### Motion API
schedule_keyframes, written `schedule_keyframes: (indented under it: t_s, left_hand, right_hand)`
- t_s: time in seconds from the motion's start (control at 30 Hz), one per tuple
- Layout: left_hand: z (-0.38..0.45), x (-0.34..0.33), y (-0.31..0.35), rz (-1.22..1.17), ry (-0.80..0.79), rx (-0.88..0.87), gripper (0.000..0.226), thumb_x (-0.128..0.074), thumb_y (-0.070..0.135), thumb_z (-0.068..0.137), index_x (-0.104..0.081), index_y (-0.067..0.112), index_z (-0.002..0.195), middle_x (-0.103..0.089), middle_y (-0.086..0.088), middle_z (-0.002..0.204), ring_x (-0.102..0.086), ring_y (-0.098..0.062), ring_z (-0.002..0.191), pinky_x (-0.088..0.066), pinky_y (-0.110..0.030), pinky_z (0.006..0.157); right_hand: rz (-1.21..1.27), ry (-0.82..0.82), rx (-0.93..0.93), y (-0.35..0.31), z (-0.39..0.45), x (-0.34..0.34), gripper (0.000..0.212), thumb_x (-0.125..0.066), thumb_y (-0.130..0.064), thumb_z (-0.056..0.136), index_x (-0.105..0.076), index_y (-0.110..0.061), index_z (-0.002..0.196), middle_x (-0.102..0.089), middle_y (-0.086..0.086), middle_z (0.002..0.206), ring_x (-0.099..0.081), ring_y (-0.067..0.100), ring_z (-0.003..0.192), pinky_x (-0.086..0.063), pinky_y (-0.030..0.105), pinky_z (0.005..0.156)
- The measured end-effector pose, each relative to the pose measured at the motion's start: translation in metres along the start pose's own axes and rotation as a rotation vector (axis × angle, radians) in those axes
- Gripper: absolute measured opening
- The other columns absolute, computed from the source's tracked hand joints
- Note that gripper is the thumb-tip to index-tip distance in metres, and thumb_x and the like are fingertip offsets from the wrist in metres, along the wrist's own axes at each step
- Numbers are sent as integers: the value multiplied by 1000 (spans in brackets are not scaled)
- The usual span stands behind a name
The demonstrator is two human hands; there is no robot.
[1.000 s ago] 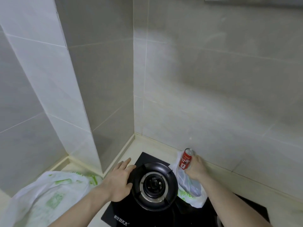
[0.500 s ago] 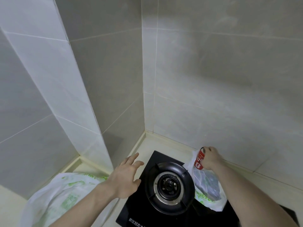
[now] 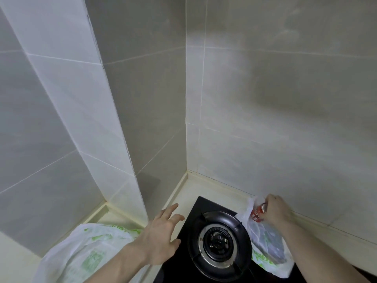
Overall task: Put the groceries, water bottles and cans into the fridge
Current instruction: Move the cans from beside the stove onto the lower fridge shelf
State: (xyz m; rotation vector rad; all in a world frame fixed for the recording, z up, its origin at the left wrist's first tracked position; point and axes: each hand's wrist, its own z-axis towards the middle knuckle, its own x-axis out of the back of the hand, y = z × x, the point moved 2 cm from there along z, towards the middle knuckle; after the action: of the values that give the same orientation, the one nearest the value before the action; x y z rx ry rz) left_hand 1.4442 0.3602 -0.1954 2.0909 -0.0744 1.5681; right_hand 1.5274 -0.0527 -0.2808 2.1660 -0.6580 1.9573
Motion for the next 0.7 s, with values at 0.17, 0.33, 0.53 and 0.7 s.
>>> schedule_keyframes:
  t_s: [0.17,0.33,0.53,0.7]
  left_hand:
    - [-3,-1,7,-37,23,-45,63,-57,38,92,-34,35,150,-1,11,169,-10,-14,154,-24,-34,123]
    - [-5,3,24,-105,62,-136,62,-61,41,93,-35,39,150,-2,15,168,-12,-11,153,-18,-25,122]
    - [-4,8,58,-184,90,-275,59,-65,41,91,-41,40,145,-12,16,166,-19,-8,151,-16,-19,119]
    - [-1,14,103,-238,85,-401,57,-67,40,90,-44,42,142,-16,24,162,-26,-5,147,-25,-22,117]
  right_hand:
    - [153,9,-14,11,-25,16,48,-87,-34,71,-68,-17,111,-65,7,110,-63,25,102,-47,27,80]
    - [465,89,16,25,-71,64,39,-84,-19,81,-62,-16,113,-66,2,104,-62,21,93,-46,30,81]
    - [628,236,6,50,-147,127,29,-73,-28,92,-65,-23,119,-70,-3,107,-66,17,100,-46,27,83]
    - [675,375,-13,75,-236,169,21,-68,-34,95,-66,-31,116,-73,-10,102,-69,8,92,-54,29,80]
